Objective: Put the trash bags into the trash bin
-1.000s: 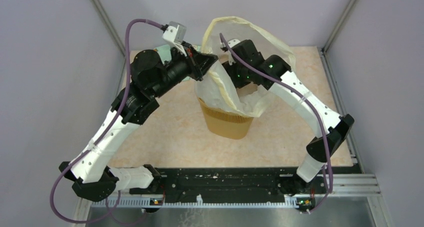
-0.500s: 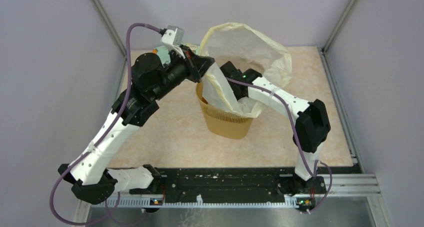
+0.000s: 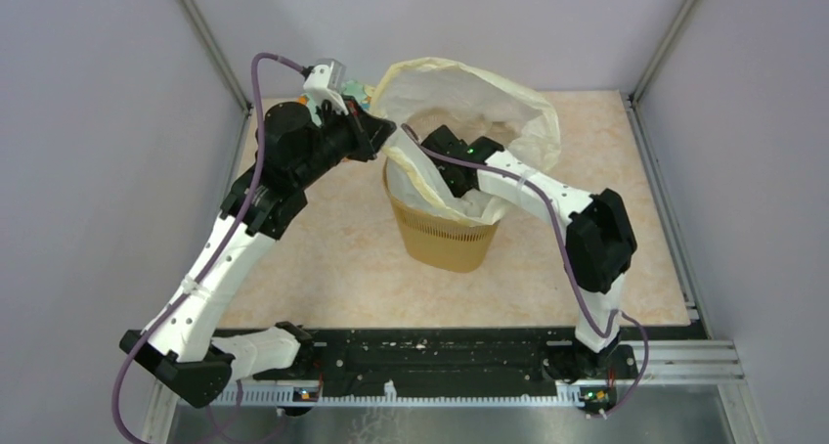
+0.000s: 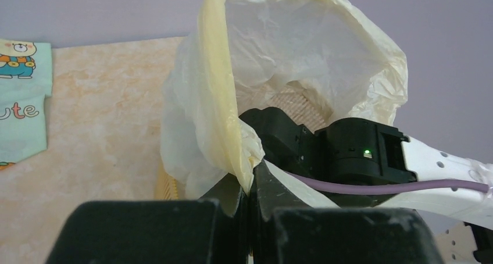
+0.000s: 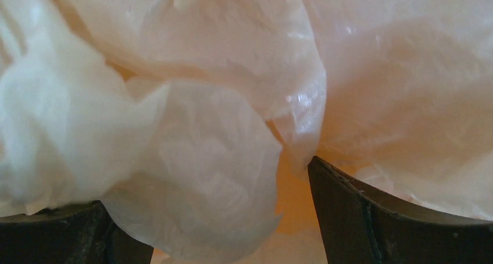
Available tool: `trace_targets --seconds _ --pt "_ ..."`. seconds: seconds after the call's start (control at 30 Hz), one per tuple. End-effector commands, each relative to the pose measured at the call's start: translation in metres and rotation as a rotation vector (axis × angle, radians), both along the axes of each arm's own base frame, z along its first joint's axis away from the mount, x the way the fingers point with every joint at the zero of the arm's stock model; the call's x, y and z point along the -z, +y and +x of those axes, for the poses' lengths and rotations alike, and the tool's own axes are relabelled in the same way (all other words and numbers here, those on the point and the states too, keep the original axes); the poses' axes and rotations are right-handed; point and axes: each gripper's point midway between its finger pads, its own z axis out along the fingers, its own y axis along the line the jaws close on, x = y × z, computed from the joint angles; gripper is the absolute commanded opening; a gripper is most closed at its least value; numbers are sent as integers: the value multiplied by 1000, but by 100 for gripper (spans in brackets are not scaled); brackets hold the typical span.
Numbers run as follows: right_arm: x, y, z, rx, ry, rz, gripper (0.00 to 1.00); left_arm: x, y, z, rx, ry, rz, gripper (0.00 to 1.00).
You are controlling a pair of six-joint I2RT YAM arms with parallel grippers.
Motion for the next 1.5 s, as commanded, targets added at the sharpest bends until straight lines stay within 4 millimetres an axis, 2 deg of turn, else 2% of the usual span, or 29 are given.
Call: trace_targets --seconds 0.0,0.1,0.33,0.57,0.7,0.9,1.17,1.33,1.47 --pt "10 10 7 -9 30 4 86 -2 -1 -1 45 3 -28 0" --pt "-7 12 12 5 -4 30 85 1 -3 0 63 12 -30 0" --pt "-83 22 15 12 -117 179 85 11 -7 2 82 40 -27 0" --pt "-124 20 6 24 -173 271 85 18 -7 3 84 60 -27 0" --pt "-153 26 0 11 -215 336 83 18 -7 3 89 62 -24 0" --pt "-219 29 -10 -15 -339 418 82 22 -9 10 94 82 0 0" --pt "-304 18 -16 -80 -530 518 83 22 -10 26 84 100 18 0" --pt "-334 15 -13 -144 -634 512 83 25 -6 33 68 113 27 0" --pt "-347 -4 10 -121 -719 463 81 27 -1 36 57 120 32 0"
